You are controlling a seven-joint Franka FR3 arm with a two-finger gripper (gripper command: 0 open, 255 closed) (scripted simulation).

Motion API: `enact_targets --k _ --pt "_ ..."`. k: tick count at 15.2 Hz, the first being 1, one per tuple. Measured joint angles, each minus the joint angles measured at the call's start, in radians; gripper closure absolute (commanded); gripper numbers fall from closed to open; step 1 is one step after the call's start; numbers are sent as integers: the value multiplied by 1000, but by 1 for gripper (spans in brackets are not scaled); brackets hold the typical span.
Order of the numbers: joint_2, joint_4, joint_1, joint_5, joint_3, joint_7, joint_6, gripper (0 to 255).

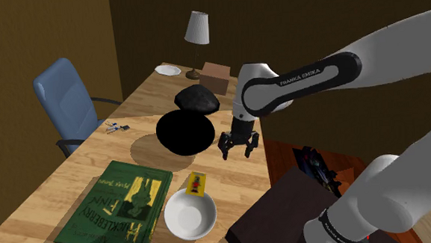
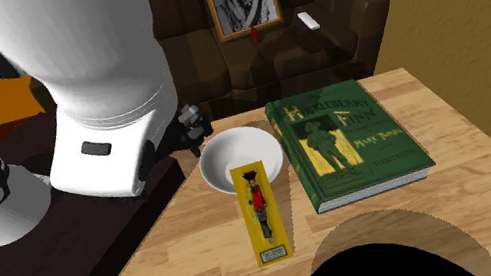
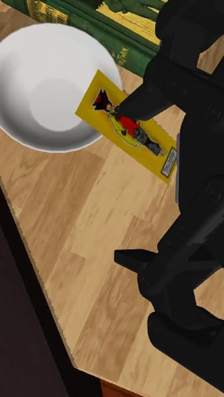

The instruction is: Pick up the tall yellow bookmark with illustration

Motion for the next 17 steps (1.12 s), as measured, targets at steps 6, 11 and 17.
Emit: enact_targets --k 6,11,17 --pt "241 71 26 66 34 120 139 0" --pt "442 157 48 118 45 196 231 0" --pt "691 315 71 176 46 272 306 0"
